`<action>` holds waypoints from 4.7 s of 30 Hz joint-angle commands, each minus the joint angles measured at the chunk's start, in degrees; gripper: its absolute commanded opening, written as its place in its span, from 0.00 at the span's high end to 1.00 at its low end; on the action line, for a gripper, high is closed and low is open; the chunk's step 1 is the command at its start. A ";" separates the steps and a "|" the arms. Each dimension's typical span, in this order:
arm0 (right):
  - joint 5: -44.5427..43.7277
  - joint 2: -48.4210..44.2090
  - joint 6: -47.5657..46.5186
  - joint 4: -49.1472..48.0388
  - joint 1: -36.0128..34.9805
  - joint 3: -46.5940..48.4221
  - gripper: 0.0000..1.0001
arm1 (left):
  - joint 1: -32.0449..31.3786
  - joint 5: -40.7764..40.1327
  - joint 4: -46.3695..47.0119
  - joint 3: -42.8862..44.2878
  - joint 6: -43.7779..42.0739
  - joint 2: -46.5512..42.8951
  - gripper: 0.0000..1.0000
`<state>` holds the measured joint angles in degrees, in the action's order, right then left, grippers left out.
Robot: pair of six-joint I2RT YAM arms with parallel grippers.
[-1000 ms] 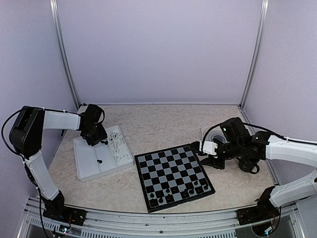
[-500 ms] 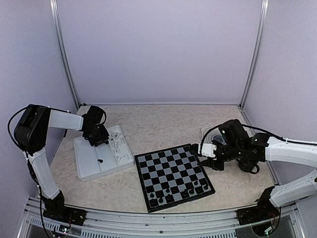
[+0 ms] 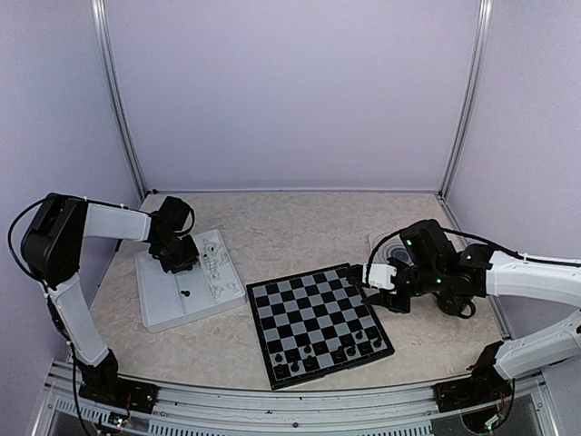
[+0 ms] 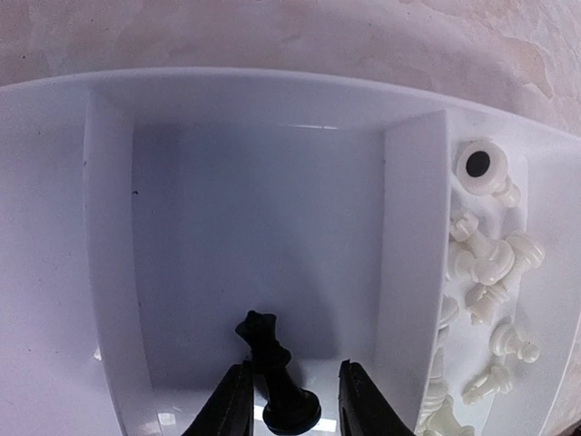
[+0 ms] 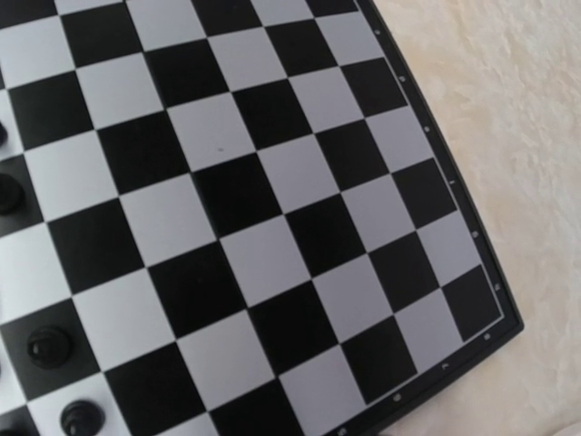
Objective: Set up the chess pieces on the board
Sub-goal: Pick up the queen from the storage box, then pass from the left arm to the right, then place the queen at e8.
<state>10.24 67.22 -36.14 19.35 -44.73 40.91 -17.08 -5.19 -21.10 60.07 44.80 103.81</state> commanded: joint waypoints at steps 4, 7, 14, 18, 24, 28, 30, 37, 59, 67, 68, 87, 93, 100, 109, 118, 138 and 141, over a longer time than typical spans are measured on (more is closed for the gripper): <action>0.04 -0.05 -0.06 -0.94 -0.64 -0.65 0.64 | -0.37 1.15 -5.95 -1.54 -2.43 1.72 0.71; 0.01 0.02 -0.02 -0.94 -0.62 -0.65 0.64 | -0.75 1.05 -6.63 -1.45 -2.76 2.38 0.74; 0.14 0.57 0.66 -0.91 -0.55 0.10 0.65 | -4.44 -1.56 -8.86 1.89 -6.74 0.20 0.80; -0.73 1.99 1.95 0.18 -0.15 3.35 0.65 | -10.79 -8.49 -10.96 5.54 -13.42 -3.69 0.84; 0.58 8.16 4.46 4.23 1.29 13.99 0.65 | -20.71 -14.75 -8.85 4.88 -21.16 -12.52 0.87; 7.72 13.98 7.75 7.71 4.53 25.24 0.65 | -24.11 -14.57 -3.93 1.19 -23.83 -18.45 0.88; 13.16 16.70 9.93 8.99 6.73 30.08 0.64 | -26.14 -13.01 0.20 -1.89 -25.63 -21.66 0.88; 38.36 27.66 19.86 13.09 9.69 45.24 0.59 | -35.44 -8.31 12.95 -13.16 -35.67 -35.48 0.87; 55.21 48.22 27.23 19.06 -1.59 62.00 0.53 | -45.32 -4.74 18.38 -13.23 -40.44 -34.01 0.88; 55.12 50.23 28.29 18.48 -2.40 62.89 0.54 | -46.35 -4.93 17.65 -11.93 -40.83 -33.15 0.88; 55.07 50.33 28.39 18.25 -2.38 62.77 0.54 | -46.34 -4.91 17.69 -11.83 -40.84 -33.15 0.88; 51.84 49.09 25.67 18.58 -2.33 61.49 0.93 | -46.50 -11.21 18.12 -12.71 -39.78 -33.09 0.60; 42.71 42.86 21.01 18.43 -0.47 57.78 0.94 | -46.40 -15.53 15.04 -11.95 -44.28 -37.83 0.42; 31.29 30.05 12.17 12.77 -0.34 41.61 0.94 | -39.33 -20.83 19.09 -12.91 -51.19 -42.13 0.07; 22.66 19.88 -0.15 11.50 -6.38 24.41 0.94 | -20.62 -10.67 21.98 -14.00 -49.51 -38.05 0.19; 17.91 18.72 -3.79 10.75 -14.83 16.14 0.94 | -19.66 -12.27 21.81 -15.09 -50.23 -38.56 0.21; 9.71 23.39 -4.29 8.14 -19.83 13.76 0.93 | -19.83 -11.71 21.28 -14.90 -50.09 -37.97 0.21; 9.93 23.47 -4.44 8.44 -19.86 13.53 0.93 | -19.83 -11.77 21.28 -14.90 -50.22 -38.00 0.21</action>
<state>20.36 89.93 -40.32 28.36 -63.70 55.16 -36.95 -17.74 0.34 45.56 -5.39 65.95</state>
